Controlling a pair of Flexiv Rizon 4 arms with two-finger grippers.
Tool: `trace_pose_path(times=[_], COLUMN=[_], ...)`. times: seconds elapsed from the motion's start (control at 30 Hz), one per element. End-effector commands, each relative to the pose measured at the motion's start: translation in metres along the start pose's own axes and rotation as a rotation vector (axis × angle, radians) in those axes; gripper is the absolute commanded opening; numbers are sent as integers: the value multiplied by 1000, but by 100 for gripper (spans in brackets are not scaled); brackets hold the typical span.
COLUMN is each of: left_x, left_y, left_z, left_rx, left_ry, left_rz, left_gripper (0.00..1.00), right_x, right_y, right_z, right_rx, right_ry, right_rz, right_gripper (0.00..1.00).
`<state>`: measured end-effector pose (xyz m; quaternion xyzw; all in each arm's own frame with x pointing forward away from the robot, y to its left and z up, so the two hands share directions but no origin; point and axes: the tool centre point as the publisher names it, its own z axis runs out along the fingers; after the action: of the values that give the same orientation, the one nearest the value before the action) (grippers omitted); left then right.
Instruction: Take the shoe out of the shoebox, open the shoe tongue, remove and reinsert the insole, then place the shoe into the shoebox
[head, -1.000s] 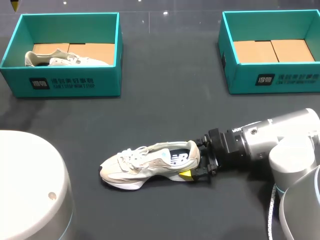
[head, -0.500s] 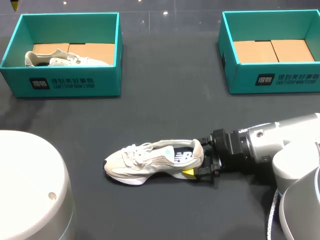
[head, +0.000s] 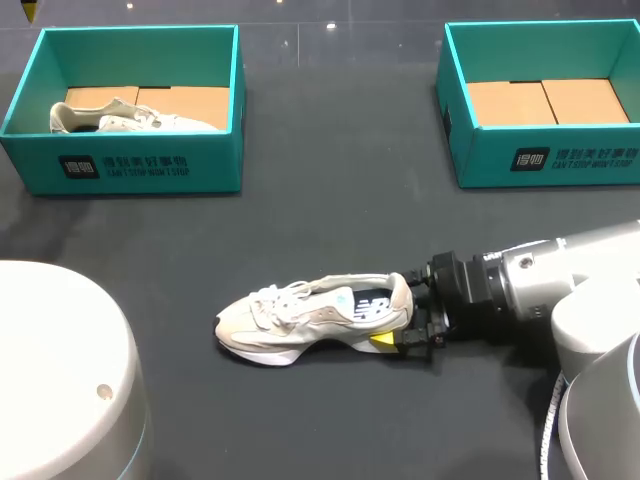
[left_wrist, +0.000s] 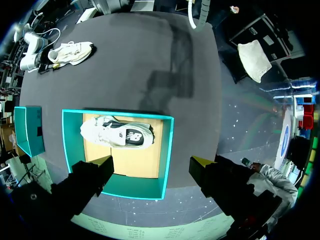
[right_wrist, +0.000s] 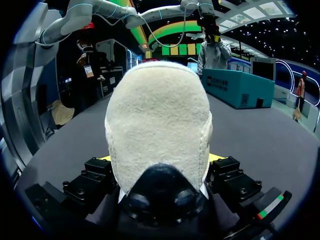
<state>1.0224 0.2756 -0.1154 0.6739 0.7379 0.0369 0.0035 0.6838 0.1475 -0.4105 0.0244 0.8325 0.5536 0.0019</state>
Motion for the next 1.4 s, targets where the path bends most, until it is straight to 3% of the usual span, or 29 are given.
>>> trace_pose_path(times=[0.03, 1.0, 1.1, 1.2, 1.37, 1.4], left_x=[0, 0, -13, -24, -42, -46], left_y=[-1, -1, -17, -34, -68, -74], left_z=[0, 0, -6, -6, 0, 2], left_rx=[-2, -2, -26, 12, 104, 155], left_ry=[2, 2, 12, 15, 54, 33], left_rz=[0, 0, -68, -207, -548, -574], left_gripper=[100, 100, 100, 100, 100, 100], right_x=[2, 6, 6, 6, 6, 6], right_y=[-1, -3, -3, -3, -3, -3], right_z=[1, 1, 1, 1, 1, 1], right_rx=[3, -7, -7, -7, -7, -7], right_ry=[-1, -8, -8, -8, -8, -8], right_rz=[4, 14, 14, 14, 14, 14], right_gripper=[0, 0, 0, 0, 0, 0])
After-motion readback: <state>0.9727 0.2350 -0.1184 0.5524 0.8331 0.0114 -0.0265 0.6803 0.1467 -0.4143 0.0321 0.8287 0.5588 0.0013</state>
